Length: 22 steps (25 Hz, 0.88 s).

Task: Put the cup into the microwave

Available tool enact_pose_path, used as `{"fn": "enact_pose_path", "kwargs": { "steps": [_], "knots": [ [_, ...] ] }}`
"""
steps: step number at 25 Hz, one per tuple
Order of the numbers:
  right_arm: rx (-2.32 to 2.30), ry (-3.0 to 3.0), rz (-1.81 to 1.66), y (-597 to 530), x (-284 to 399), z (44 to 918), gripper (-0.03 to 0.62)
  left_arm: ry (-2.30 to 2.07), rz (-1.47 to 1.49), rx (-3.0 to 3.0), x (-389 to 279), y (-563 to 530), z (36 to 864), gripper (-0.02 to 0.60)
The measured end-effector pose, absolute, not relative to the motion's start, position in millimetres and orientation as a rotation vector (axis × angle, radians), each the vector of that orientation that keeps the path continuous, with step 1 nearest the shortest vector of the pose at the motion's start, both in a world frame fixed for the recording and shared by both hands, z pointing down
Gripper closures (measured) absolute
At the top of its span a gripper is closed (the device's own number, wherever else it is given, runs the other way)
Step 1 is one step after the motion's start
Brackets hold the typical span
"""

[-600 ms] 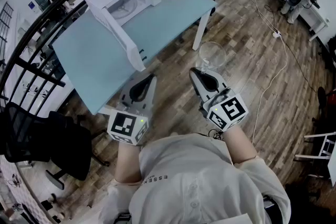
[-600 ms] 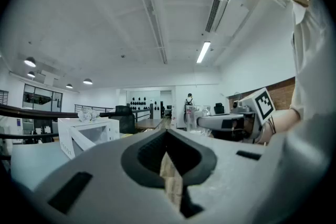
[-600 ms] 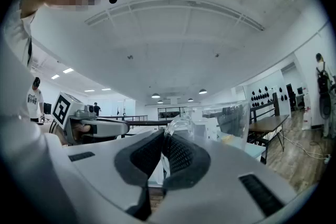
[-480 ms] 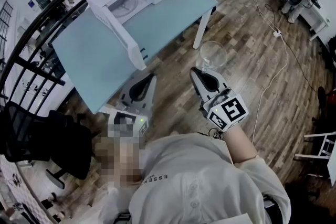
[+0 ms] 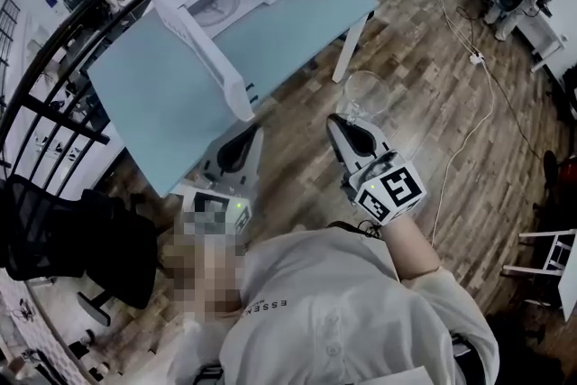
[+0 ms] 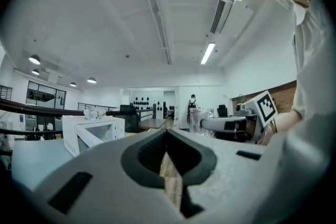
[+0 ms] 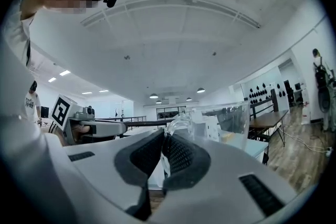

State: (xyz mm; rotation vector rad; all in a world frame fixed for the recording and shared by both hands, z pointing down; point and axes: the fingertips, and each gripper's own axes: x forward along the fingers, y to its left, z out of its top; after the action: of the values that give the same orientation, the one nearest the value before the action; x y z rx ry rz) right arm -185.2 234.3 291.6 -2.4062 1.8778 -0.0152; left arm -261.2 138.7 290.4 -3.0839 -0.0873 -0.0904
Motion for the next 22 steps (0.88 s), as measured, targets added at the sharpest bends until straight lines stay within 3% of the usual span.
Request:
{"fn": "enact_pose_path", "kwargs": {
  "steps": [11, 22],
  "knots": [
    [-2.284, 1.985, -0.075, 205.8, -131.7, 317.4, 0.576, 0.008, -0.162, -3.087, -222.1, 125.4, 315.5, 0.581],
    [-1.994, 2.306, -0.133, 131.8, 11.3, 322.1, 0.576, 0.353, -0.212, -3.070, -86.9, 87.8, 318.9, 0.581]
  ]
}}
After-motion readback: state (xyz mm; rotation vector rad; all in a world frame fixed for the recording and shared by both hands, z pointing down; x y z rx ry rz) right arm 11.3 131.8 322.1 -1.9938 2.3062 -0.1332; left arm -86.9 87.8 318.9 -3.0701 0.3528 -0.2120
